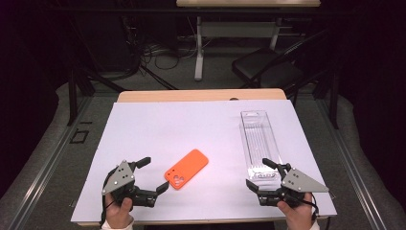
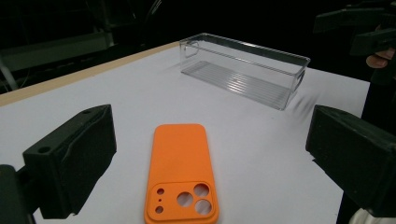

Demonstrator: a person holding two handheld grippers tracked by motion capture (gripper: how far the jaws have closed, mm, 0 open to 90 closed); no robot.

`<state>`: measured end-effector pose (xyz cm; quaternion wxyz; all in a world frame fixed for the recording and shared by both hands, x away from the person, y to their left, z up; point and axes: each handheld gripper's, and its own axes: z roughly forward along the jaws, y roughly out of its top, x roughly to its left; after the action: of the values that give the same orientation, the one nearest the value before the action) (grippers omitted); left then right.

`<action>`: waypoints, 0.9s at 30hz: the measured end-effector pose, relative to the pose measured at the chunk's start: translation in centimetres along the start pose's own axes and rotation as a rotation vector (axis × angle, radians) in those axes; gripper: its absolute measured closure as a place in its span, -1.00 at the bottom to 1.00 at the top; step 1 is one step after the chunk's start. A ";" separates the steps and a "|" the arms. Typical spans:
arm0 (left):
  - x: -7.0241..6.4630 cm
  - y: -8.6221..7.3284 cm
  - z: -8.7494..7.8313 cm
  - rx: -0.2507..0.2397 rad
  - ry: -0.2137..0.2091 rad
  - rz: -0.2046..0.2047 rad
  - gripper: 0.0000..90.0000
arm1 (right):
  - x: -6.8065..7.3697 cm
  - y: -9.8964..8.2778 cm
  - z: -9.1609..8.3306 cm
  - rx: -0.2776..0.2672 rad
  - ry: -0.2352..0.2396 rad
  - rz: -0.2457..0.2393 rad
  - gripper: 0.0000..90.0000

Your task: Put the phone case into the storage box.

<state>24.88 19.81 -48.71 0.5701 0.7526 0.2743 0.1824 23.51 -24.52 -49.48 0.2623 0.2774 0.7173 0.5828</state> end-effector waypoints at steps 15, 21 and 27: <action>0.1 -0.3 0.2 0.033 -0.016 -0.031 -0.96 | 0.2 -0.1 0.3 0.011 0.009 -0.005 -0.68; 0.3 -0.2 0.5 0.068 -0.018 -0.062 -0.96 | 0.2 -0.2 0.4 0.015 0.002 -0.003 -0.68; 0.5 -0.3 1.2 0.123 -0.015 -0.097 -0.96 | 0.1 -0.3 0.3 0.014 -0.001 0.012 -0.68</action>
<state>25.86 19.28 -49.38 0.5332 0.7733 0.3167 0.1318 23.66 -24.29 -49.83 0.2571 0.2839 0.7197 0.5791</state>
